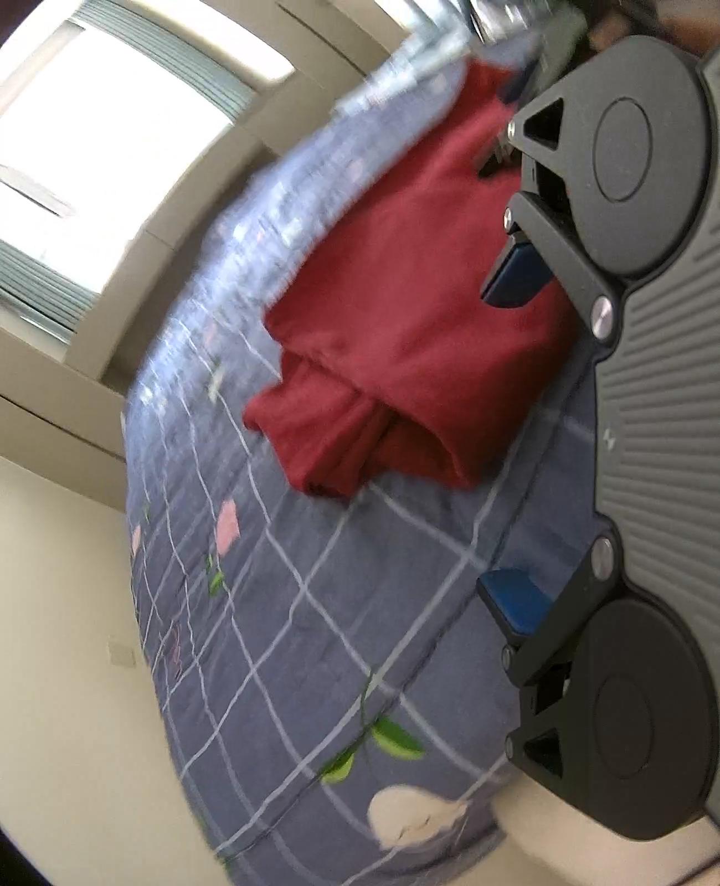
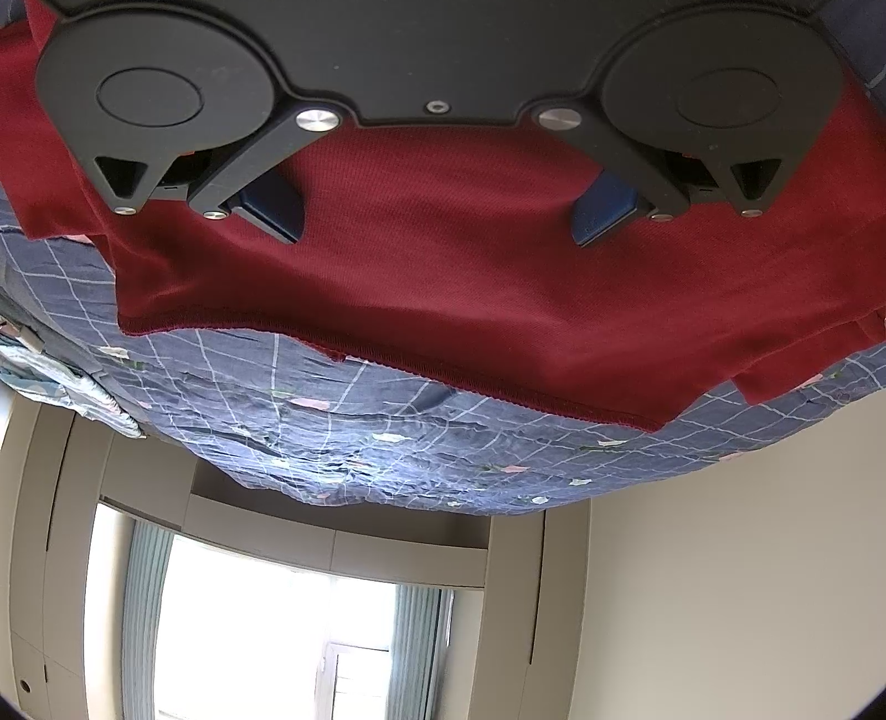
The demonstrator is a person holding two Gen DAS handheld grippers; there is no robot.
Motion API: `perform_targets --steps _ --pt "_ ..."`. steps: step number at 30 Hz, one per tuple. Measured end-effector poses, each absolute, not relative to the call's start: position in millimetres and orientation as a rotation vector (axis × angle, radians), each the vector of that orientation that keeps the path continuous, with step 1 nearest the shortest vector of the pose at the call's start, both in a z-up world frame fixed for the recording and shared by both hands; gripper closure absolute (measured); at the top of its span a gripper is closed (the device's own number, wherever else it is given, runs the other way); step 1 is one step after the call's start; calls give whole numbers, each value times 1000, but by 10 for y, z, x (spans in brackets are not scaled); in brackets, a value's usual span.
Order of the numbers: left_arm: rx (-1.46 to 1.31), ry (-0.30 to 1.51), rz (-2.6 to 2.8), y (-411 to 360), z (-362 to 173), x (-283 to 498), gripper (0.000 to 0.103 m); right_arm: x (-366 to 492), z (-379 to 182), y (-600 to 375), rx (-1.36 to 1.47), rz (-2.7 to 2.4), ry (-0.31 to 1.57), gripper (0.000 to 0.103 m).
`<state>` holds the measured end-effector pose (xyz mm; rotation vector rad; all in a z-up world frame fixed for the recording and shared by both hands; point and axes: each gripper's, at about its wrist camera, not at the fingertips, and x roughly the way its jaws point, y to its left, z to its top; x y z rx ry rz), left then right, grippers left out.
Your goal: Fold small clothes
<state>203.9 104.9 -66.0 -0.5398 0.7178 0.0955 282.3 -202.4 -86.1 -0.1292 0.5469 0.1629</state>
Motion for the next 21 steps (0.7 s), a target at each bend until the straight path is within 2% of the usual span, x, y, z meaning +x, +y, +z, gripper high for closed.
perform_targets --steps 7,21 --pt "-582 690 -33 957 -720 2011 1 2838 -861 -2062 -102 173 552 1" --pt "-661 652 53 965 -793 2042 1 2857 -864 -2098 -67 188 561 1"
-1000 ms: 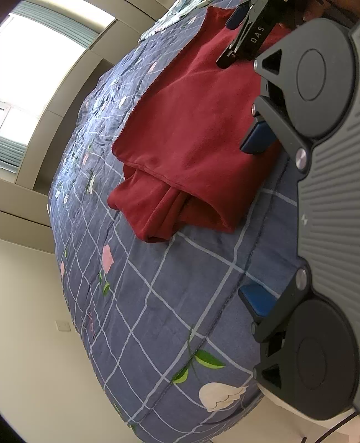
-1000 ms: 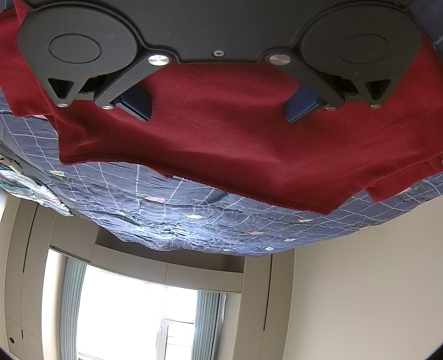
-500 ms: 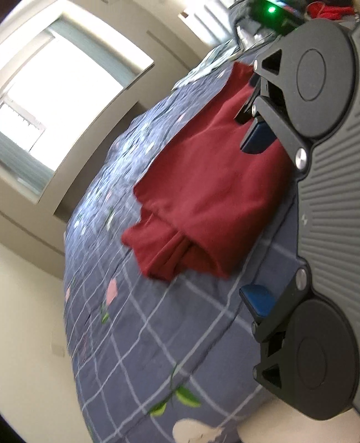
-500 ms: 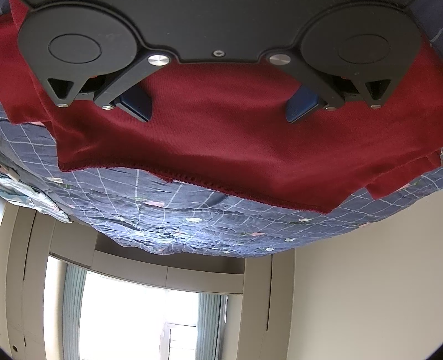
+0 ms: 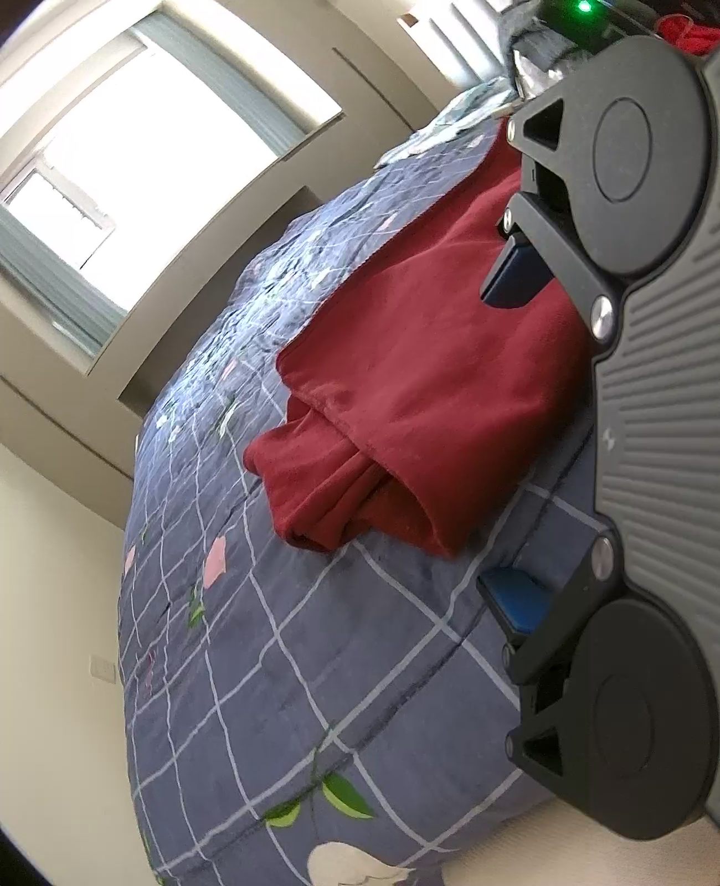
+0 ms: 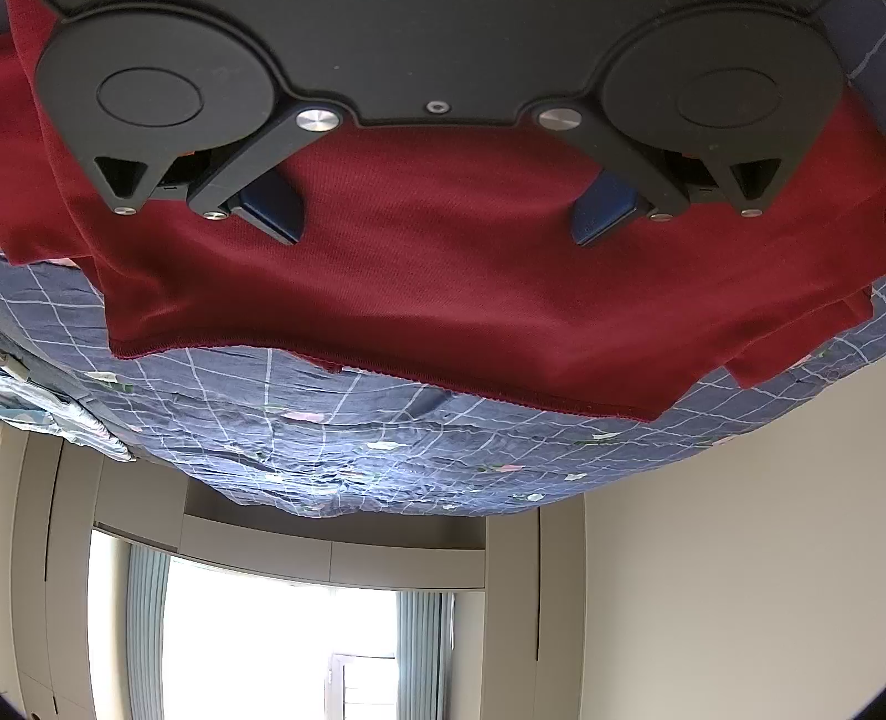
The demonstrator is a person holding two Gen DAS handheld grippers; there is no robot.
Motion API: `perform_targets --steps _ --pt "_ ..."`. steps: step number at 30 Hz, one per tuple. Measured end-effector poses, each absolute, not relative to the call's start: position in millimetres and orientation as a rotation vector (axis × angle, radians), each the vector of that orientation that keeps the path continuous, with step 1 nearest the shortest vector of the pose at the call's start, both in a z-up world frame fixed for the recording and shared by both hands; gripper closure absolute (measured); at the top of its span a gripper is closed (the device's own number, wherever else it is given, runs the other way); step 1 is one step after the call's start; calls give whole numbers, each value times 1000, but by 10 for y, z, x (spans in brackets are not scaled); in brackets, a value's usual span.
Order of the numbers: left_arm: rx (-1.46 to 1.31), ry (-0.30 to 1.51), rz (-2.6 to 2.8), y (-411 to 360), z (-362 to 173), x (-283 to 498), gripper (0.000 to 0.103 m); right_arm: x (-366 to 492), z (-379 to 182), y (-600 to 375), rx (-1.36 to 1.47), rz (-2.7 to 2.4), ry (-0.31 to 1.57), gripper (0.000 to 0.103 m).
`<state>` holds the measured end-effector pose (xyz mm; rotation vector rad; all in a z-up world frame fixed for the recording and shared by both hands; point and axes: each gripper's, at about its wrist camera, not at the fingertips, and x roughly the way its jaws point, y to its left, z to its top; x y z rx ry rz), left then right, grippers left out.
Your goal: Fold small clothes
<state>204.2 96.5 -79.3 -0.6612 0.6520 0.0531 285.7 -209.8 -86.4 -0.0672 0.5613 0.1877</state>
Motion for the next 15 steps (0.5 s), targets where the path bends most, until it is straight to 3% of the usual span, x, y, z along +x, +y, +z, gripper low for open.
perform_targets --steps 12,15 --pt "-653 639 55 907 -800 2005 1 2856 -863 -2097 -68 187 562 1" --pt "-666 625 61 927 -792 1996 14 2855 -862 -2097 -68 187 562 0"
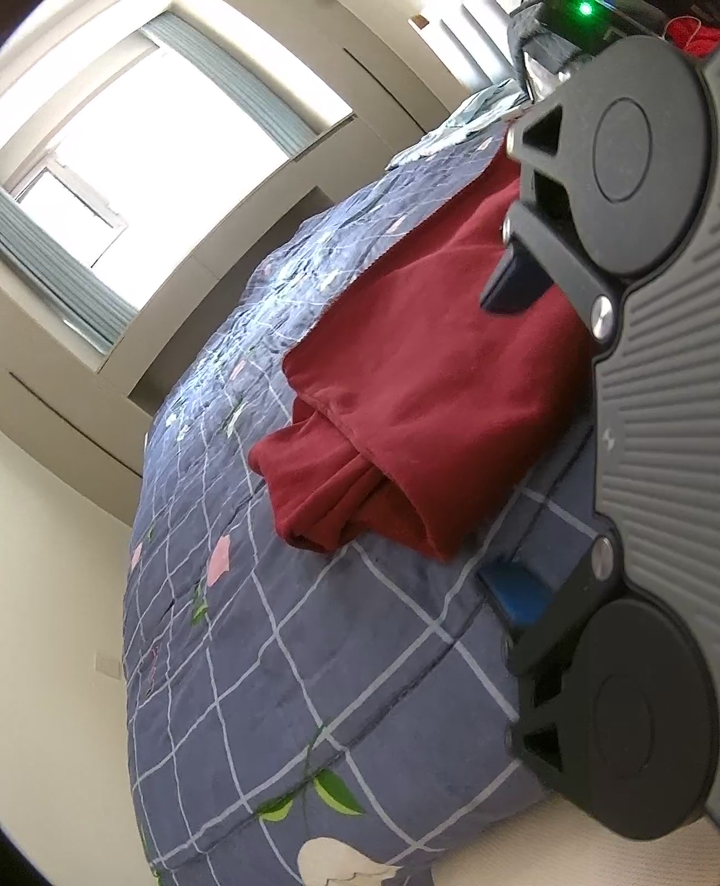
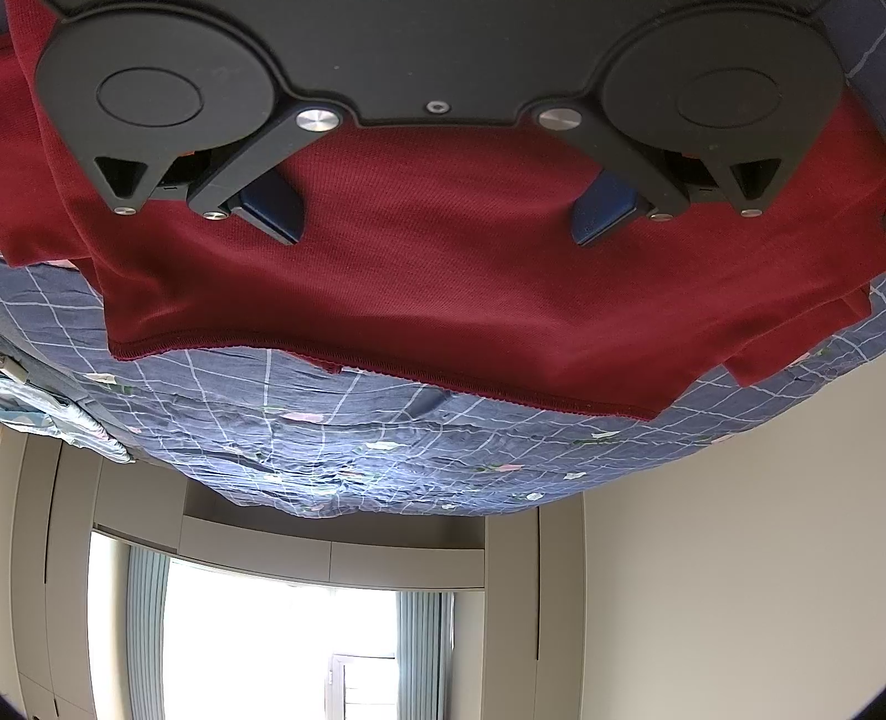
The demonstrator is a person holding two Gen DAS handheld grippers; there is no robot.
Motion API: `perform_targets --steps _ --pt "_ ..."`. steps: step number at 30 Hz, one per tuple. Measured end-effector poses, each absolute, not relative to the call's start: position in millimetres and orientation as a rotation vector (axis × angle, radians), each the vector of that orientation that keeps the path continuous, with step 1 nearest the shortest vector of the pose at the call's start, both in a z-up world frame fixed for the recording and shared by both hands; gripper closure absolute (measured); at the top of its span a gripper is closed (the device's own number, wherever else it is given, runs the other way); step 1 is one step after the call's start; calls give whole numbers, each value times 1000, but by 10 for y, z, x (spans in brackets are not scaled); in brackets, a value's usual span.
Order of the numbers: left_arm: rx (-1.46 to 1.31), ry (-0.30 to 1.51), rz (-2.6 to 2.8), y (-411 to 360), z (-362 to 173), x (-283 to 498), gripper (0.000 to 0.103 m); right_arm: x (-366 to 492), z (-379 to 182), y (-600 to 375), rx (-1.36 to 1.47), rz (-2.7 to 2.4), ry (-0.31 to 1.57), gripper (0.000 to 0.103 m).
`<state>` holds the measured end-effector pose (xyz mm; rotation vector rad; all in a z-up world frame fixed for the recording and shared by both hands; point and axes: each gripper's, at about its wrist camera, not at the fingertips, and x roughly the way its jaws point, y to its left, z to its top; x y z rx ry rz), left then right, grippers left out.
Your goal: Fold small clothes
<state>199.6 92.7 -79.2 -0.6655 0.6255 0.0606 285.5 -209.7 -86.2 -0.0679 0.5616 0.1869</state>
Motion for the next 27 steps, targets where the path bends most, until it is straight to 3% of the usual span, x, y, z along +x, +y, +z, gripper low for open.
perform_targets --steps 3,4,8,10,12,16,18,21,25,27 --pt "-671 612 61 946 -780 1994 35 2854 -861 -2096 -68 187 562 0" --pt "-677 611 72 954 -785 1994 38 2856 -861 -2097 -68 187 562 0" --pt "-694 614 80 972 -818 1999 37 2854 -860 -2096 -68 187 562 0" --pt "-709 613 62 973 -832 2015 25 2854 -859 -2096 -68 187 562 0" --pt "-724 606 55 972 -840 2030 21 2854 -859 -2097 -68 187 562 0" --pt "-748 600 72 974 -862 2071 21 2852 -859 -2097 -68 187 562 0" --pt "-764 599 90 993 -864 2089 25 2852 -859 -2097 -68 187 562 0" --pt "-775 611 126 1030 -891 2124 41 2852 -859 -2099 -68 187 562 0" --pt "-786 617 137 1076 -909 2124 53 2851 -859 -2097 -68 187 562 0" --pt "-789 618 140 1088 -916 2126 54 2850 -858 -2097 -68 186 562 0"
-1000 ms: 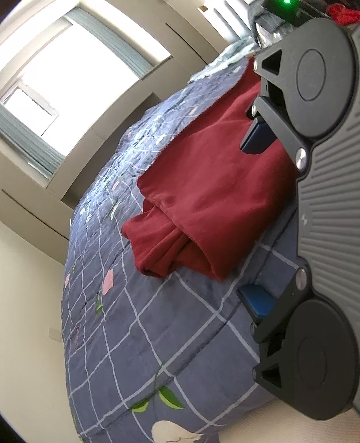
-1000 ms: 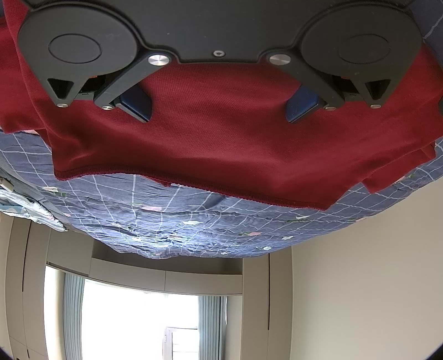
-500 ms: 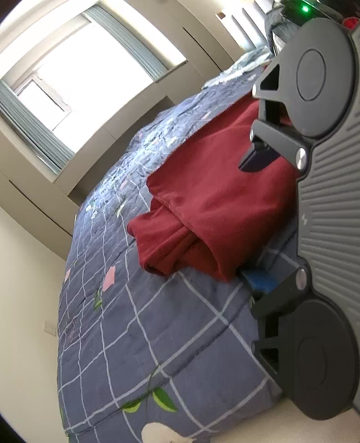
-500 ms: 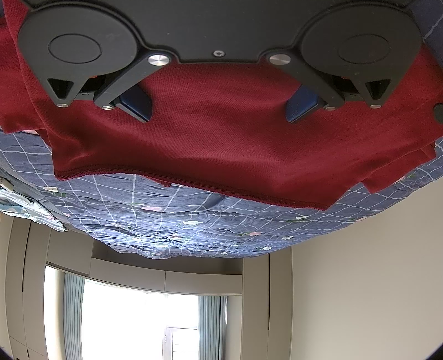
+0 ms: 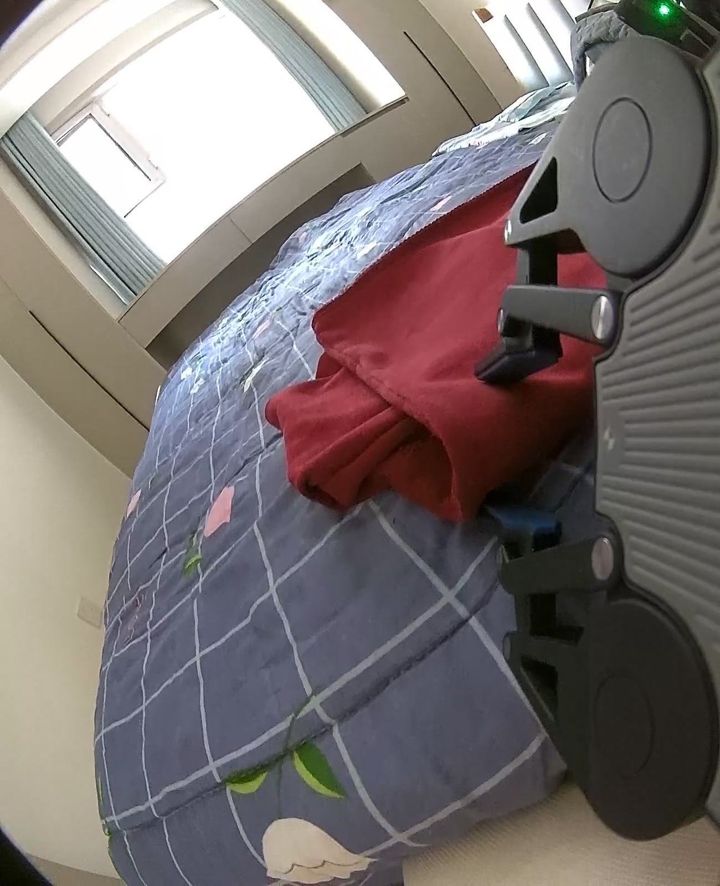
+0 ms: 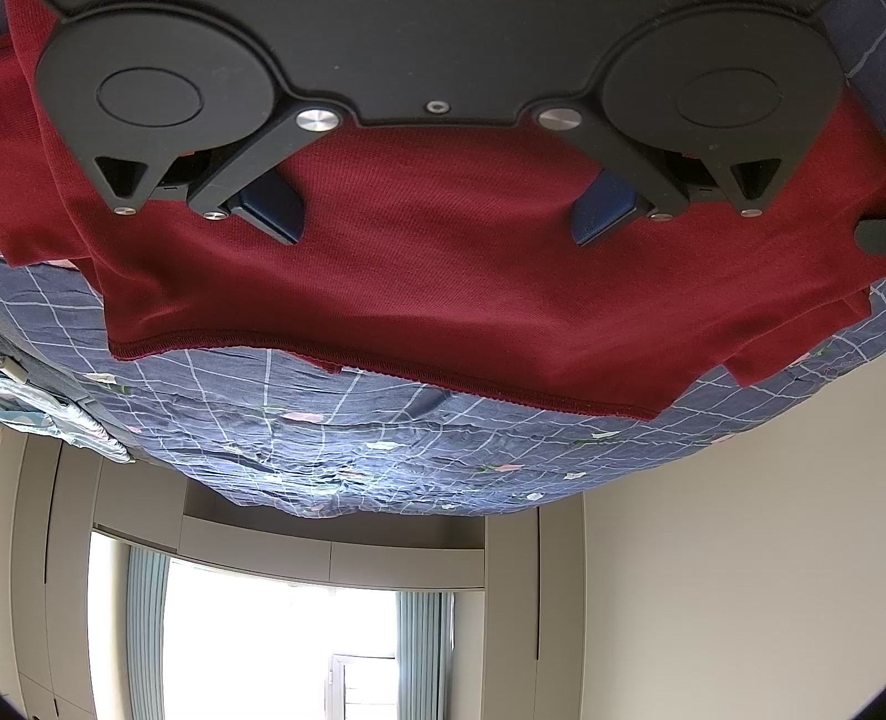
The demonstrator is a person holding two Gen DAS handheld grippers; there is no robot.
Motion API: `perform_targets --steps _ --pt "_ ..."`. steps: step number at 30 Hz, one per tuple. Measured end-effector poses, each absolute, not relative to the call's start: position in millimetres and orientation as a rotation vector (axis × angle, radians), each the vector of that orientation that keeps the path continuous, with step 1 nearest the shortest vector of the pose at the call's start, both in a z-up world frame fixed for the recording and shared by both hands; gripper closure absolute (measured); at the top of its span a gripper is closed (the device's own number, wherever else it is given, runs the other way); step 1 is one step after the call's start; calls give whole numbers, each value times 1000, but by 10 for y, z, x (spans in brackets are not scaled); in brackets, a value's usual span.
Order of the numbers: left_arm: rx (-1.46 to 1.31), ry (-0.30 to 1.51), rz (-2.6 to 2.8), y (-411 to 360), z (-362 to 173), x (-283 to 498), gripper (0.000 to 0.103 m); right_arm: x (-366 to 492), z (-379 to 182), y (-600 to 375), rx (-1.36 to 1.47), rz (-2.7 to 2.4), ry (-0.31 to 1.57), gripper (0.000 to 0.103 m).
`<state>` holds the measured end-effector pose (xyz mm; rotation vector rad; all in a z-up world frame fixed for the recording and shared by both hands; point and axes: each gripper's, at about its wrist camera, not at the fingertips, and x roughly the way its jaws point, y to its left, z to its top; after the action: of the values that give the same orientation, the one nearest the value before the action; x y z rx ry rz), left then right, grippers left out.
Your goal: Fold small clothes
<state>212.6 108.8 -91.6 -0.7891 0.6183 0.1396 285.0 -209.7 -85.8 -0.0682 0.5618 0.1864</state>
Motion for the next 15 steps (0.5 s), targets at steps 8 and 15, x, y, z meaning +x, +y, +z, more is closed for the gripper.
perform_targets --steps 8,15 --pt "-761 617 137 1063 -911 2087 54 2880 -822 -2081 -48 160 624 1" --pt "-752 618 143 1039 -893 2109 54 2914 -621 -1959 -17 83 803 0"
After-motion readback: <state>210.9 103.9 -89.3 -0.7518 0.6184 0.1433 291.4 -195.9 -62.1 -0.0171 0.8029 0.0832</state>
